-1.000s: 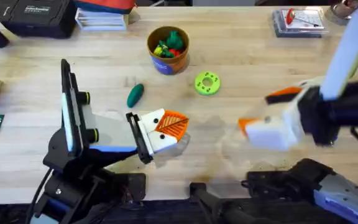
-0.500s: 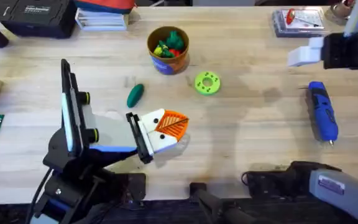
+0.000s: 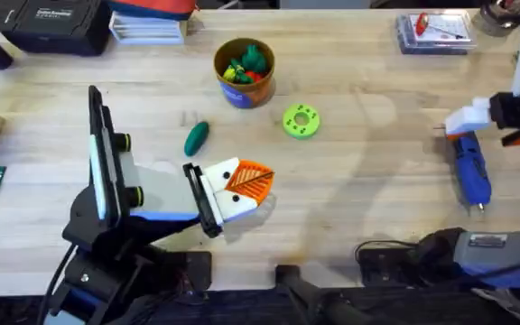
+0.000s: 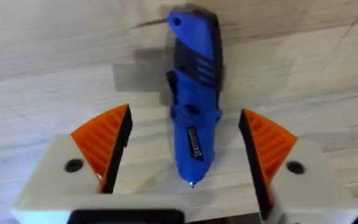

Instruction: Pick up the gripper from the table and insert it into the empty holder that is missing its gripper. Then pick up a screw, insert it into the mounting hole, and use the screwdriver to tighten it. Finally, clean up the table by picking up the vegetable and placing it into the bucket.

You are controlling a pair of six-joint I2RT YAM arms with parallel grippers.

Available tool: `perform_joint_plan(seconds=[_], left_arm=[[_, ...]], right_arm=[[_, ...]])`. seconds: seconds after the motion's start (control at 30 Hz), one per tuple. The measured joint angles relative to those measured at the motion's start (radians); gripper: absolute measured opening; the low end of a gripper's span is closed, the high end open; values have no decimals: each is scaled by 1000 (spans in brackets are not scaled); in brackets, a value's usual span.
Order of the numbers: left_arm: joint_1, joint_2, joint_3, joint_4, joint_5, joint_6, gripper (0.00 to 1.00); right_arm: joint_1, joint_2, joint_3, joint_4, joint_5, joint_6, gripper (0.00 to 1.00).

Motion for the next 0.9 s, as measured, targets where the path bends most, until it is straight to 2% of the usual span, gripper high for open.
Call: perform_joint_plan(seconds=[0.2, 0.53, 0.6, 0.67, 0.83, 0.9], left_arm=[[0, 0, 0, 0, 0, 0, 11], [0, 0, 0, 0, 0, 0, 11], [0, 0, 0, 0, 0, 0, 11], [0, 0, 0, 0, 0, 0, 11], [0, 0, 0, 0, 0, 0, 11], [0, 0, 0, 0, 0, 0, 11]], right_arm=[[-66, 85, 0, 26, -8, -73, 994], [-60, 221, 0, 125, -18, -111, 991], [-60, 237, 0, 133, -15, -116, 834], [-61, 237, 0, 142, -14, -117, 576], [-62, 245, 0, 160, -15, -116, 45], [-62, 246, 0, 160, -15, -116, 26]])
